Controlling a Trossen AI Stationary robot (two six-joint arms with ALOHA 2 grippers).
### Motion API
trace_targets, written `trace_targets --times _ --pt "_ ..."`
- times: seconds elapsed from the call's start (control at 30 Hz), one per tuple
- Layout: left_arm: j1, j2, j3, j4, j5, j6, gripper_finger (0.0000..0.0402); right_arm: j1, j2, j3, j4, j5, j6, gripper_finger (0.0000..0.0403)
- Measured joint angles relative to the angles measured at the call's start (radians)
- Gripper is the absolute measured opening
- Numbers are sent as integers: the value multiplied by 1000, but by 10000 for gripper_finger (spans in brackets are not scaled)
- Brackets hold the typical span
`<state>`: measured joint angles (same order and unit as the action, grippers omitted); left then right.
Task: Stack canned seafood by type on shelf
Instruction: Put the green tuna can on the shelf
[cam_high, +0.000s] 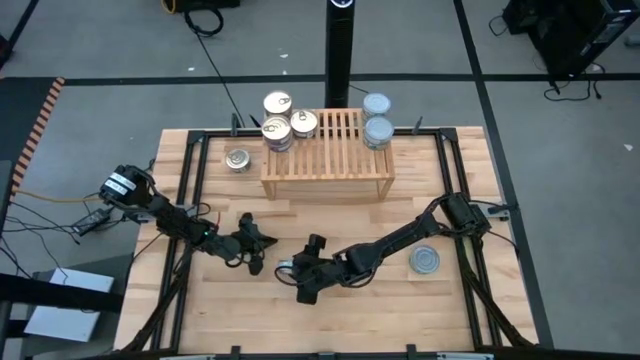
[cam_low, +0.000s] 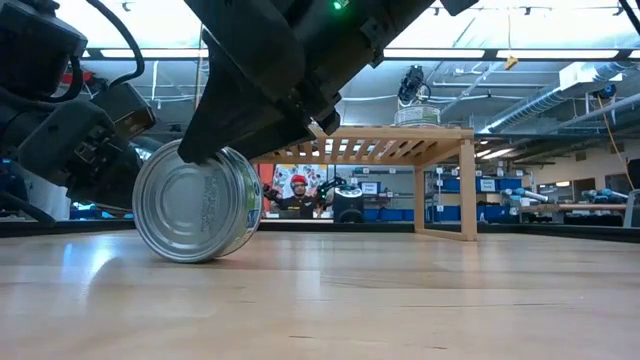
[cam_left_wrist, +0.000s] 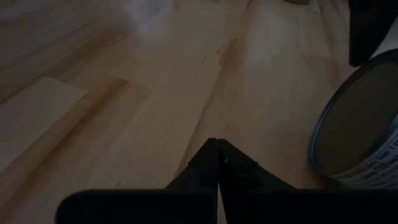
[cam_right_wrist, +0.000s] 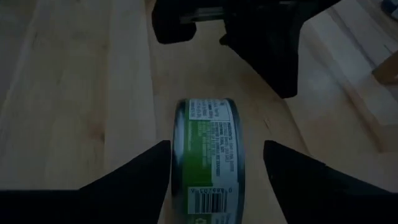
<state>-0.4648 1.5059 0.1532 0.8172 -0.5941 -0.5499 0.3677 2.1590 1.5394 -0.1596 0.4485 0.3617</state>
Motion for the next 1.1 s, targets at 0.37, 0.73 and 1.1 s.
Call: trace_targets --times 0.37,0.73,1.1 --pt "0 0 0 0 0 0 7 -5 0 0 -30 -36 7 198" --pt "0 0 0 0 0 0 7 -5 -5 0 -32 -55 -89 154" --pt "0 0 0 0 0 0 7 10 -101 188 -508 228 -281 154"
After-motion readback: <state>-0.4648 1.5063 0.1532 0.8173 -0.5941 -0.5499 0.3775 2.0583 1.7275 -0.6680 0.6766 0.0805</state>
